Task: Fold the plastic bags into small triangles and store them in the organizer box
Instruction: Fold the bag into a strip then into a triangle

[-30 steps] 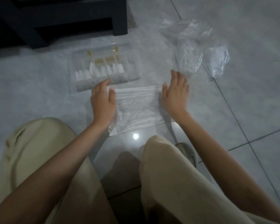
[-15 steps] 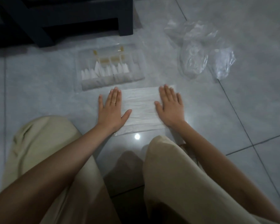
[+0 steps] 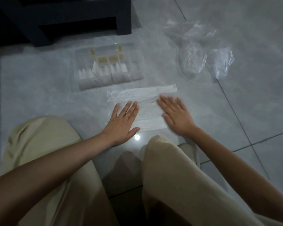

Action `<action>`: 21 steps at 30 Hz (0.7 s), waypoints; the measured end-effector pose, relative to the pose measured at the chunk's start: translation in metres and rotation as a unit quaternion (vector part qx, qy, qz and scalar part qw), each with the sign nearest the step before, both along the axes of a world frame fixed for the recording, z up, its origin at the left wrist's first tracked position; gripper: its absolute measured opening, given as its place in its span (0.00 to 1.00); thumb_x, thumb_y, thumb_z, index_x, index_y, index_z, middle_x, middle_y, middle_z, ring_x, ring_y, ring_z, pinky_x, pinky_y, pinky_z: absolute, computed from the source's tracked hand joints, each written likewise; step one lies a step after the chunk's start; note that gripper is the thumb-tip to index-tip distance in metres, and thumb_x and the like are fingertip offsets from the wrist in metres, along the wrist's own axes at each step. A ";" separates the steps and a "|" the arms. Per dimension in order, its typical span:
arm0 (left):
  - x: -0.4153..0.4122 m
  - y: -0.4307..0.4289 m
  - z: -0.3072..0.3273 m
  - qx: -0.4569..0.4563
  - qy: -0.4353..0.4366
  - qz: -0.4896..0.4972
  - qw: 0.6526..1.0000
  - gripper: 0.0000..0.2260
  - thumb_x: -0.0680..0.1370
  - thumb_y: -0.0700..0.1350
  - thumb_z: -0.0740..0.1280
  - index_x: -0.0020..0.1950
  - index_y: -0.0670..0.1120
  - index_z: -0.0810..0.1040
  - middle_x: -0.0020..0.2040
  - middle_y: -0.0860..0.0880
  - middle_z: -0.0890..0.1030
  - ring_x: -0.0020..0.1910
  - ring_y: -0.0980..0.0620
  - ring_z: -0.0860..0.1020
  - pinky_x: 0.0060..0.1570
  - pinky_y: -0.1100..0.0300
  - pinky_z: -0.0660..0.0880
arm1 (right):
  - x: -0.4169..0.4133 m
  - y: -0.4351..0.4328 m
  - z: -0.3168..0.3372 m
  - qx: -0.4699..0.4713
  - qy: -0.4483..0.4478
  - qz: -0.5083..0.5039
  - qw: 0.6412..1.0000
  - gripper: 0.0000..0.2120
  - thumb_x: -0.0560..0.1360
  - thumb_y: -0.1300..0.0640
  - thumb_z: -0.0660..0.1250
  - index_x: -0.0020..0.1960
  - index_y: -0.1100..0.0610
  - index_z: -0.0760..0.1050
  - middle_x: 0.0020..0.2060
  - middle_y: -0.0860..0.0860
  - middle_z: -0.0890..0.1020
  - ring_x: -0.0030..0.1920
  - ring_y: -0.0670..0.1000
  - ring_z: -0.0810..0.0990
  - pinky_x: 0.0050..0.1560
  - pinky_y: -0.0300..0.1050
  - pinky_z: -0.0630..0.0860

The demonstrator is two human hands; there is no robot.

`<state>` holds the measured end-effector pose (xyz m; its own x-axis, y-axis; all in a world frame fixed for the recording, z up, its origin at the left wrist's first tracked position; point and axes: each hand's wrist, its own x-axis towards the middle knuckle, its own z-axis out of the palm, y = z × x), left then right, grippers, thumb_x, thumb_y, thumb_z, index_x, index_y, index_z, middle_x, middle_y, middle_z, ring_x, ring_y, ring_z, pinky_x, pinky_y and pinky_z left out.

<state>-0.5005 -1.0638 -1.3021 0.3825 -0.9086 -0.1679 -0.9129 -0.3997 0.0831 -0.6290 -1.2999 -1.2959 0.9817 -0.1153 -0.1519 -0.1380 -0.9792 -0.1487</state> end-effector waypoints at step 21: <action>0.004 0.008 0.036 -0.104 0.083 -0.046 0.990 0.06 0.68 0.35 0.69 0.42 0.41 0.76 0.44 0.45 0.77 0.40 0.45 0.77 0.26 0.55 0.70 | 0.001 0.061 0.035 0.125 -0.023 0.033 0.991 0.33 0.71 0.40 0.68 0.70 0.56 0.68 0.66 0.53 0.73 0.68 0.52 0.67 0.66 0.42 0.57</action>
<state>-0.4969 -1.0557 -1.2664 0.2794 -0.9598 -0.0278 -0.9116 -0.2742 0.3061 -0.6285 -1.2385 -1.2609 0.9925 -0.0146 -0.1217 -0.0617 -0.9173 -0.3935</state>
